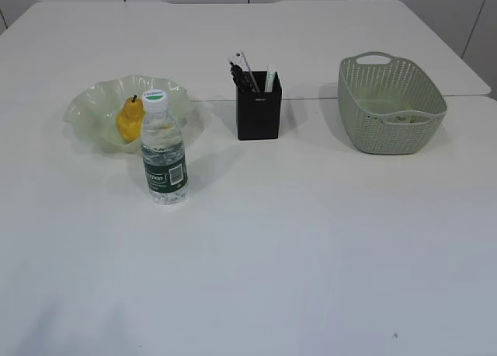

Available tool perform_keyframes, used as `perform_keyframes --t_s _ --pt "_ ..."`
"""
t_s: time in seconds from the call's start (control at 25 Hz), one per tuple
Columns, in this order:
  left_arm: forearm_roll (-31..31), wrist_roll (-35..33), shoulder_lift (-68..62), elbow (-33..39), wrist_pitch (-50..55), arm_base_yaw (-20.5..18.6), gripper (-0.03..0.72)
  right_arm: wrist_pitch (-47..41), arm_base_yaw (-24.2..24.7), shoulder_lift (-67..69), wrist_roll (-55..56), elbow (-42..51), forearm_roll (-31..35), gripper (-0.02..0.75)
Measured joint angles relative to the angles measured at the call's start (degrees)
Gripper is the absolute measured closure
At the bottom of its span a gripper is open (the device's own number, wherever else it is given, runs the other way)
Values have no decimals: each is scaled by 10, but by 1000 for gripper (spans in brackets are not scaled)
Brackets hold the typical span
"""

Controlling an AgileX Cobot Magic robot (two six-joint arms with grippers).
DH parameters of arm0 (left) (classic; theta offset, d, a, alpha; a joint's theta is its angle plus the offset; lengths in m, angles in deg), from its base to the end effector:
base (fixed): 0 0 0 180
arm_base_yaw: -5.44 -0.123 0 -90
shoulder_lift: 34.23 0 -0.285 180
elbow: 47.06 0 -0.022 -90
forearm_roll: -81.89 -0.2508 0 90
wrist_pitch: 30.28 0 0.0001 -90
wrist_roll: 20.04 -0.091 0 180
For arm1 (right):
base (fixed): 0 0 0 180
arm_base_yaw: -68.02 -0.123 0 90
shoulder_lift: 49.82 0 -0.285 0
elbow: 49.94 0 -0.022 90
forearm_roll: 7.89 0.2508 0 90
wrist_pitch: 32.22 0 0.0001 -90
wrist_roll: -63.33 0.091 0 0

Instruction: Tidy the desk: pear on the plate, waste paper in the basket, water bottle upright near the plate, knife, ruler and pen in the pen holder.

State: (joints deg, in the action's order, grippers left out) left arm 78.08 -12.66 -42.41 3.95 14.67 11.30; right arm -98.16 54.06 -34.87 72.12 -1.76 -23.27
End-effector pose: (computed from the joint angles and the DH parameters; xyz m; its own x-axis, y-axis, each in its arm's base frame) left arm 0.0106 0.0032 0.2887 -0.2458 -0.0567 -0.9677 0.0368 0.9970 -0.0678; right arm 0.0128 -0.0195 0.2747 -0.6028 -0.1081 -0.7905 -0.0244 0.9928 -0.1172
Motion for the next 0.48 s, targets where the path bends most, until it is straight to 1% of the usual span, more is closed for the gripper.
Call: perform_keyframes --t_s 0.08,0.16,0.32,0.48 --pt "0 0 0 0 -3 0 170 0 0 0 0 0 0 410" --pt "1 0 0 -10 18 0 170 0 0 0 0 0 0 410" --pt "-4 0 0 -50 102 0 171 0 0 0 0 0 0 410" --pt "-8 0 0 -59 197 0 171 0 0 0 0 0 0 410"
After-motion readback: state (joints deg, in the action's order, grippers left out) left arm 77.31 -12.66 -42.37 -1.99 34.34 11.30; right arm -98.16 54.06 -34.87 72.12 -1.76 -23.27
